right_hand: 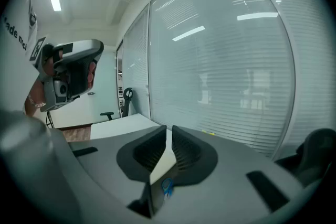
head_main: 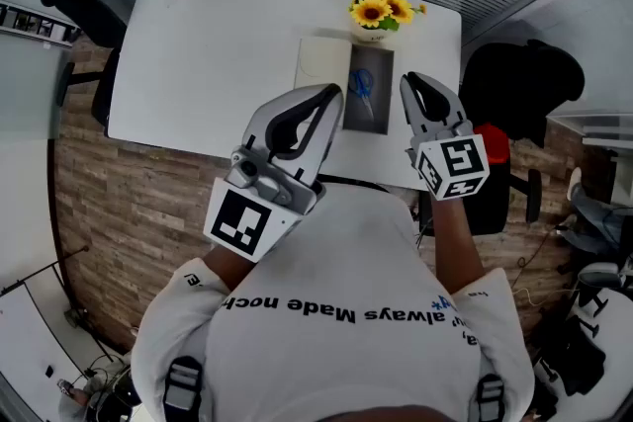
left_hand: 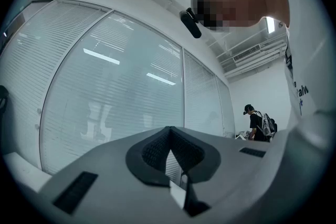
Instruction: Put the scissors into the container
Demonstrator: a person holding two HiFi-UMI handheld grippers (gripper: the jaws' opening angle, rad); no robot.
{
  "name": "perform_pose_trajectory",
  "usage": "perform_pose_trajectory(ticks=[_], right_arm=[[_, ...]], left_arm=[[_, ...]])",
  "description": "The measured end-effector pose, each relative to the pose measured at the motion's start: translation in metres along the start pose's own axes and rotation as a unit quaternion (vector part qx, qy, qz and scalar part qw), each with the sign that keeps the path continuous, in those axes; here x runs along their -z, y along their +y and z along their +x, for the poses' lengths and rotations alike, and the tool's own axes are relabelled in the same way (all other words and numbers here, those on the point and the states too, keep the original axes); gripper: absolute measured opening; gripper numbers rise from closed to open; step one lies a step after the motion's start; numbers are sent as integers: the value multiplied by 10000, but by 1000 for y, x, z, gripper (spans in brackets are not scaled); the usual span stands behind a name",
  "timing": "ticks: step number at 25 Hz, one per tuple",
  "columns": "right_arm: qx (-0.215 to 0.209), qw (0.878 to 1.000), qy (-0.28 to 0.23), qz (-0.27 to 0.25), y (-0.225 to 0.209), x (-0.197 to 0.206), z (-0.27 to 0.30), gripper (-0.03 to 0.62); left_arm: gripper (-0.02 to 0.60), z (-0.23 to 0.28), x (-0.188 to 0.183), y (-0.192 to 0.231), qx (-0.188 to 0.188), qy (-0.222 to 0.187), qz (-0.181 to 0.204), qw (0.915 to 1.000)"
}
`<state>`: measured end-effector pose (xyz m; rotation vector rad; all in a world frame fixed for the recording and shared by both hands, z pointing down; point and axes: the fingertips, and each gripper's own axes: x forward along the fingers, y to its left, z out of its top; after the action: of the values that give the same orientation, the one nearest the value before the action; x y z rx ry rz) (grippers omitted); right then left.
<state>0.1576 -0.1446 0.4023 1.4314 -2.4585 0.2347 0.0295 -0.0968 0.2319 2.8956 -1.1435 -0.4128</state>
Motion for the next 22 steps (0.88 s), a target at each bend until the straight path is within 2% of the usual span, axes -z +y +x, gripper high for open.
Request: perform_pose_trajectory(ticks=[12, 22], right_arm=[[-159, 9974, -480, -515, 18, -53, -42, 37], [-174, 9961, -652, -574, 19, -71, -70, 29]], left_arm=[[18, 2, 2, -10, 26, 90, 6, 10000], [18, 12, 5, -19, 48, 128, -4, 9999]])
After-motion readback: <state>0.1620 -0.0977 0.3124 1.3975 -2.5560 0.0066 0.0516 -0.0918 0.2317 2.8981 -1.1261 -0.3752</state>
